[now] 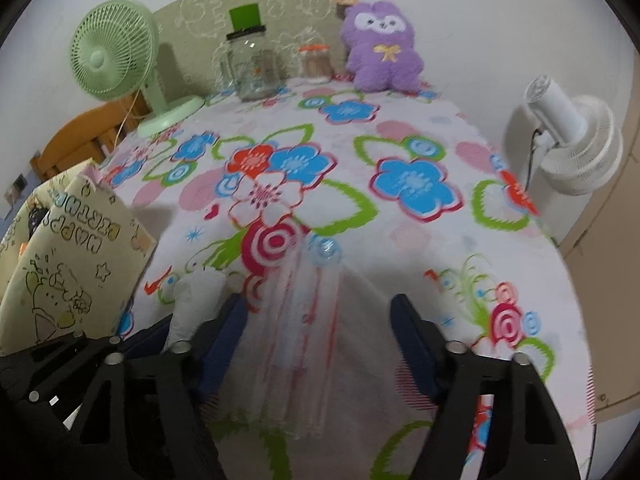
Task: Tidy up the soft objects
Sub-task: 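Grasp the white rolled sock with left tool while right tool grasps the clear plastic bag, then lift the sock and plastic bag and carry both over the box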
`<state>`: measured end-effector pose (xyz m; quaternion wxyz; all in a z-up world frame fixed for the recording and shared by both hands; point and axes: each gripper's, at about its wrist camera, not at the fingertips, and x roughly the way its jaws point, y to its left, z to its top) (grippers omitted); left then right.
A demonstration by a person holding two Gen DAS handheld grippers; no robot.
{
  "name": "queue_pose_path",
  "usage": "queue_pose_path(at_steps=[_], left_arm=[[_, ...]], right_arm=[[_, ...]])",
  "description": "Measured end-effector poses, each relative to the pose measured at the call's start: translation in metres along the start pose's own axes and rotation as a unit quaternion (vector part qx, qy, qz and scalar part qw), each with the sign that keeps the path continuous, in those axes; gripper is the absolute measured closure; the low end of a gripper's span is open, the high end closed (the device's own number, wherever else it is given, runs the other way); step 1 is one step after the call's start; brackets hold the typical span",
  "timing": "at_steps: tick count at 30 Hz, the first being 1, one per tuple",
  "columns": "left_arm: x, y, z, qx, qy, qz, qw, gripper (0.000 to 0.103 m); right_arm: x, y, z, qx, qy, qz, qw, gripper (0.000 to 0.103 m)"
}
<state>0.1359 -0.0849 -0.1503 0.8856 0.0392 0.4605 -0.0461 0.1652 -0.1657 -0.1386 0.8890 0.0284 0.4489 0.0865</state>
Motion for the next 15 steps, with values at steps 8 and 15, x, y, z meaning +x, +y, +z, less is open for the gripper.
queue_pose_path(at_steps=[8,15], left_arm=[[-0.005,0.002,-0.004,0.003,-0.002,0.002,1.0000,0.085],[-0.022,0.002,-0.006,0.006,-0.021,-0.006,0.9998,0.085]], right_arm=[[-0.001,0.001,-0.007,0.019,0.014,-0.008,1.000,0.070],[-0.017,0.006,-0.008,0.018,0.005,-0.009,1.000,0.077]])
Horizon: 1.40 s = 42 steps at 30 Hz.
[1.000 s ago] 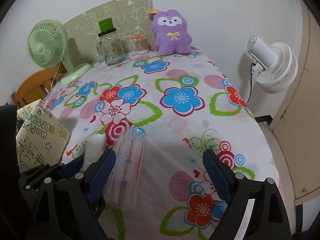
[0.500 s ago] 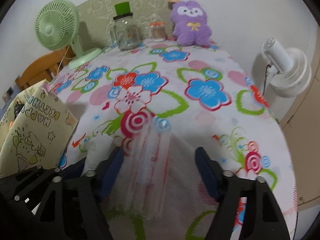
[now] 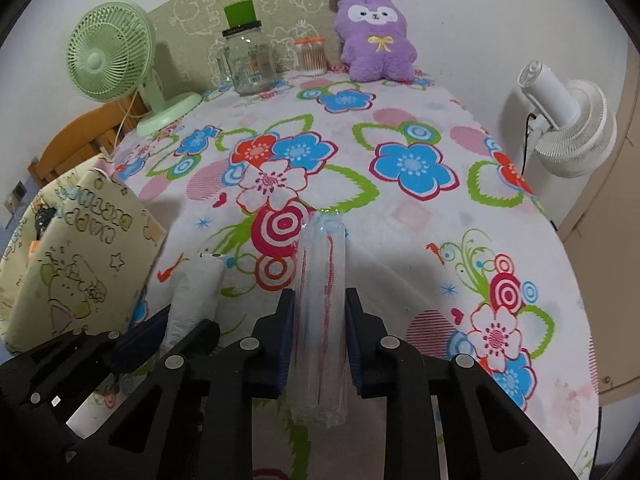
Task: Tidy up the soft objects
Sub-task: 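Lift the sock and plastic bag and carry both over the box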
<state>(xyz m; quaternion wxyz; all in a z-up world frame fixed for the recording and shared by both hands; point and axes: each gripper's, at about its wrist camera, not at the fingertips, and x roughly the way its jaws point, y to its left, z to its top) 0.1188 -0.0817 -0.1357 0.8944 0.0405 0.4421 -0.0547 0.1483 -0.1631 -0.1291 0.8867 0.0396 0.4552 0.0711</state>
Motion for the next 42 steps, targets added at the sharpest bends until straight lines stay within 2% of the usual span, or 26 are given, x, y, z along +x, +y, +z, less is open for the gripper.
queue_pose_path(at_steps=[16,27,42], left_arm=[[-0.055,-0.002,0.004,0.012,-0.057,-0.009,0.9983,0.085],[-0.104,0.003,0.008,0.024,-0.102,-0.005,0.9945,0.085],[-0.141,0.044,0.010,0.017,-0.142,0.010,0.9896,0.085]], right_arm=[[-0.059,0.010,0.002,-0.004,-0.051,-0.016,0.999,0.079],[-0.113,0.024,0.007,-0.012,-0.095,-0.044,0.994,0.079],[-0.147,0.071,0.015,-0.040,-0.133,-0.053,0.989,0.079]])
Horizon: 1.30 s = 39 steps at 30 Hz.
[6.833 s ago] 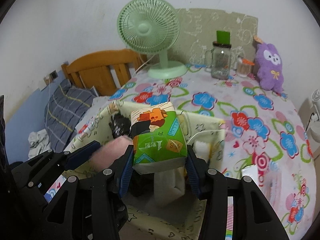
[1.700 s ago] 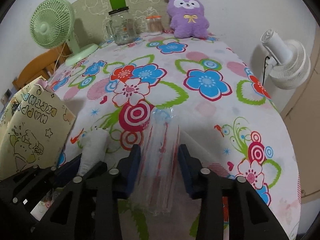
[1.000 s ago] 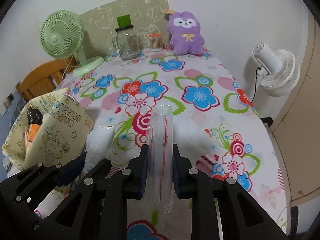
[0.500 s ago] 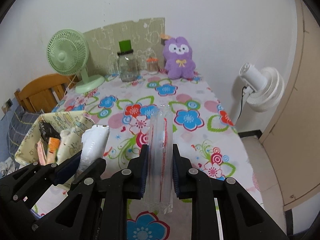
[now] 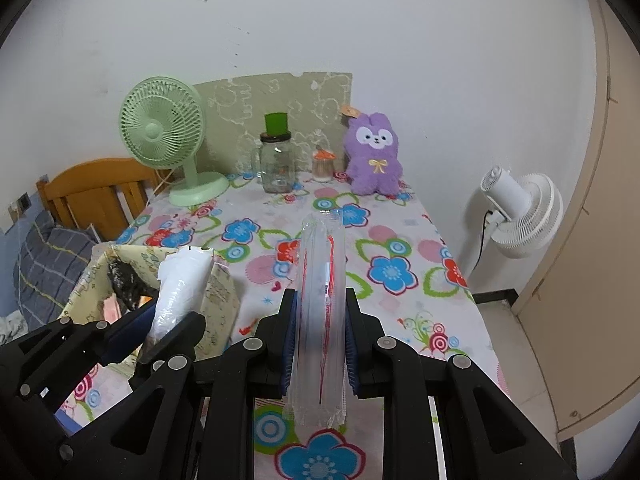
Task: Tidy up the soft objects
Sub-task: 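Lift the sock and plastic bag and carry both over the box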
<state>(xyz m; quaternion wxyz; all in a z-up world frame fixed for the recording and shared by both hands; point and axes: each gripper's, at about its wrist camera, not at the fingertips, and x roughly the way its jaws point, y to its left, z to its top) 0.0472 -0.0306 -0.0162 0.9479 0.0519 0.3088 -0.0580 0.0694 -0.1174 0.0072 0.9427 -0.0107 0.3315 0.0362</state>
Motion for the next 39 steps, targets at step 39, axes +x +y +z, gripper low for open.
queue_pose_path(at_steps=[39], left_arm=[[0.061,0.132,-0.026,-0.044,0.057,0.089,0.9935,0.080]], right_arm=[[0.073,0.134,0.009,-0.063,0.047,0.089,0.993,0.079]])
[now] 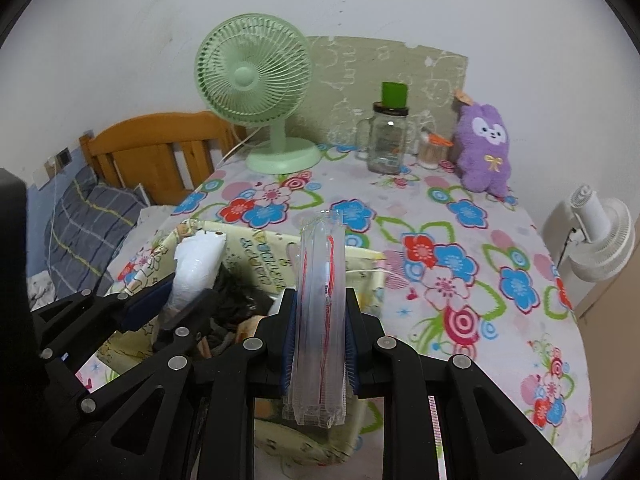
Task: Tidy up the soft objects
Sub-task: 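Lift the sock and plastic bag and carry both over the box, then lower the sock and bag into the box and open both tools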
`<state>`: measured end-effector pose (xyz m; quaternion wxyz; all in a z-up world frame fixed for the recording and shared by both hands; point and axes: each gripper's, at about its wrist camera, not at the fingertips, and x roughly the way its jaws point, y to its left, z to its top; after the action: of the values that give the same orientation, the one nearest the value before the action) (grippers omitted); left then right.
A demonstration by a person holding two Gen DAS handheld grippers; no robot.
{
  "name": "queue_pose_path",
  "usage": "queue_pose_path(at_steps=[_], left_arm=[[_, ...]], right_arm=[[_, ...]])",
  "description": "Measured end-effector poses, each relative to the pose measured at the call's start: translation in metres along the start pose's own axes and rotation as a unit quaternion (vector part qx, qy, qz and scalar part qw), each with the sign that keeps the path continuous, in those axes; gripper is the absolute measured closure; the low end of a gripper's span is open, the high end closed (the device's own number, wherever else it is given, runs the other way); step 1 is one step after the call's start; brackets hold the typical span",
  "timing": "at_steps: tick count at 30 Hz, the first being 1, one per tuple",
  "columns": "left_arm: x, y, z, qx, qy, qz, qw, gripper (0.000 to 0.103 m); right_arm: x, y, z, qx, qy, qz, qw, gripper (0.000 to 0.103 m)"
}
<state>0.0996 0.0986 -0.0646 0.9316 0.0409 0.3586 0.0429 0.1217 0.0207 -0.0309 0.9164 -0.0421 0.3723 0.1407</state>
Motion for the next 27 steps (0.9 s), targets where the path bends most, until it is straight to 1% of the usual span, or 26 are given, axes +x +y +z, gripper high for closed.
queue_pose_path(at_steps=[1,5,9,10,11,12,13,16,17,18,20,22,24,27], left_arm=[[0.002,0.002,-0.001,0.000,0.002,0.003,1.0000,0.080],[0.005,0.008,-0.004,0.002,0.009,0.010,0.9999,0.066],[0.007,0.010,-0.006,0.006,0.017,0.008,0.9998,0.062],[0.008,0.011,-0.006,0.007,0.018,0.006,0.9998,0.058],[0.008,0.011,-0.007,0.007,0.019,0.004,0.9998,0.050],[0.007,0.011,-0.007,0.008,0.019,0.005,0.9998,0.048],[0.008,0.011,-0.008,0.010,0.020,0.008,0.9997,0.048],[0.009,0.012,-0.009,0.011,0.025,-0.001,0.9996,0.042],[0.008,0.012,-0.009,0.010,0.025,-0.002,0.9996,0.041],[0.007,0.011,-0.009,0.011,0.024,-0.002,0.9997,0.041],[0.006,0.010,-0.009,0.011,0.023,-0.003,0.9997,0.038],[0.003,0.010,-0.008,0.010,0.020,-0.007,0.9997,0.035],[0.001,0.008,-0.007,0.010,0.016,-0.009,0.9998,0.032],[-0.004,0.004,-0.006,0.009,0.011,-0.012,0.9998,0.027]], right_arm=[[0.004,0.003,0.000,-0.001,0.003,0.004,1.000,0.079],[0.013,0.009,0.001,-0.006,0.009,0.016,1.000,0.079],[0.022,0.014,0.000,-0.008,0.016,0.026,1.000,0.079],[0.024,0.014,-0.001,-0.008,0.018,0.030,0.999,0.079],[0.025,0.015,-0.001,-0.007,0.019,0.034,0.999,0.079],[0.026,0.015,-0.001,-0.006,0.019,0.037,0.999,0.079],[0.027,0.015,-0.001,-0.006,0.021,0.043,0.999,0.076],[0.028,0.018,0.000,-0.017,0.021,0.044,0.999,0.072],[0.028,0.018,0.000,-0.021,0.021,0.044,0.999,0.070],[0.027,0.019,0.000,-0.024,0.021,0.041,0.999,0.067],[0.025,0.019,0.000,-0.027,0.015,0.034,0.999,0.057],[0.021,0.017,0.001,-0.024,0.009,0.027,0.999,0.034],[0.018,0.012,0.001,-0.016,0.003,0.024,1.000,0.027],[0.013,0.007,0.002,-0.014,-0.002,0.021,1.000,0.024]])
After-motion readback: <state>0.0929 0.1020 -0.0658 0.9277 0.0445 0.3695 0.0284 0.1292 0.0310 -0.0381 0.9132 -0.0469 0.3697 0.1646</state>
